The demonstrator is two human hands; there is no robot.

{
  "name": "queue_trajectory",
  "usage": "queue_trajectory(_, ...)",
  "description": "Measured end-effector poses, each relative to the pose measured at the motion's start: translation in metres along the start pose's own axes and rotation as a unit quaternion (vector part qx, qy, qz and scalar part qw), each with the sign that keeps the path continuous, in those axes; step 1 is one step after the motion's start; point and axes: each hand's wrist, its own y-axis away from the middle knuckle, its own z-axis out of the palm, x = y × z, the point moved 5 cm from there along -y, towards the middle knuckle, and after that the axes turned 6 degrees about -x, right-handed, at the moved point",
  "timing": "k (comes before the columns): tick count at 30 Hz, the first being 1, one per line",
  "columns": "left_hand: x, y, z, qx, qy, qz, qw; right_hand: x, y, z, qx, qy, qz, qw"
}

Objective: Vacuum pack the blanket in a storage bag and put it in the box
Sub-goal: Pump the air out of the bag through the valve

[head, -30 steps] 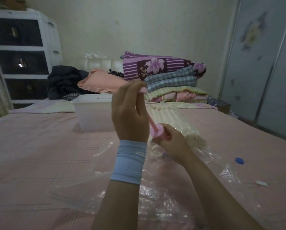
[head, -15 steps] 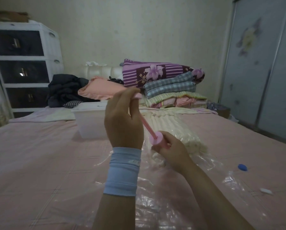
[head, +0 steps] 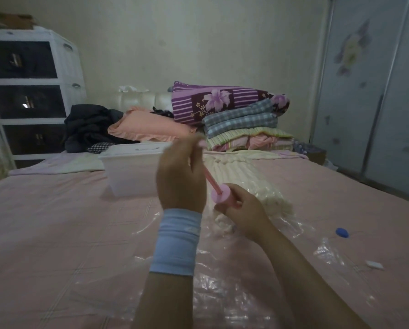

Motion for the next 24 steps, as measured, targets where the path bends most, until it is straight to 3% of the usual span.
queue_trajectory(2, 0.009, -0.013, -0.017, 0.061, -0.007, 0.028, 0.998, 0.002, 0.001, 0.000, -0.003, -0.001, 0.005, 1.000)
queue_trajectory(5, 0.003, -0.002, -0.008, 0.072, -0.014, 0.014, 0.997, 0.003, -0.001, 0.002, 0.000, 0.002, 0.004, 1.000)
queue_trajectory(7, -0.012, 0.024, 0.016, 0.012, -0.002, -0.023, 1.000, 0.003, -0.001, 0.004, 0.002, 0.000, 0.001, 1.000)
queue_trajectory(10, -0.037, 0.066, 0.054, -0.165, 0.013, -0.104, 0.981, -0.005, 0.004, 0.006, 0.001, -0.016, -0.009, 1.000)
queue_trajectory(12, -0.043, 0.070, 0.059, -0.193, 0.010, -0.127, 0.973, -0.009, 0.006, 0.008, 0.001, -0.021, -0.014, 1.000)
queue_trajectory(15, -0.025, 0.041, 0.040, -0.129, 0.003, -0.070, 0.989, -0.002, 0.001, 0.005, 0.008, -0.006, -0.007, 1.000)
queue_trajectory(20, -0.001, -0.004, -0.010, 0.063, -0.012, 0.008, 0.998, 0.004, 0.000, 0.002, -0.003, -0.009, 0.006, 1.000)
queue_trajectory(22, -0.002, 0.000, -0.009, 0.088, -0.021, 0.003, 0.996, 0.003, 0.000, 0.004, -0.002, -0.011, 0.000, 1.000)
queue_trajectory(24, -0.011, 0.018, 0.008, 0.050, -0.024, -0.023, 0.998, 0.003, 0.000, 0.005, -0.001, -0.009, -0.004, 1.000)
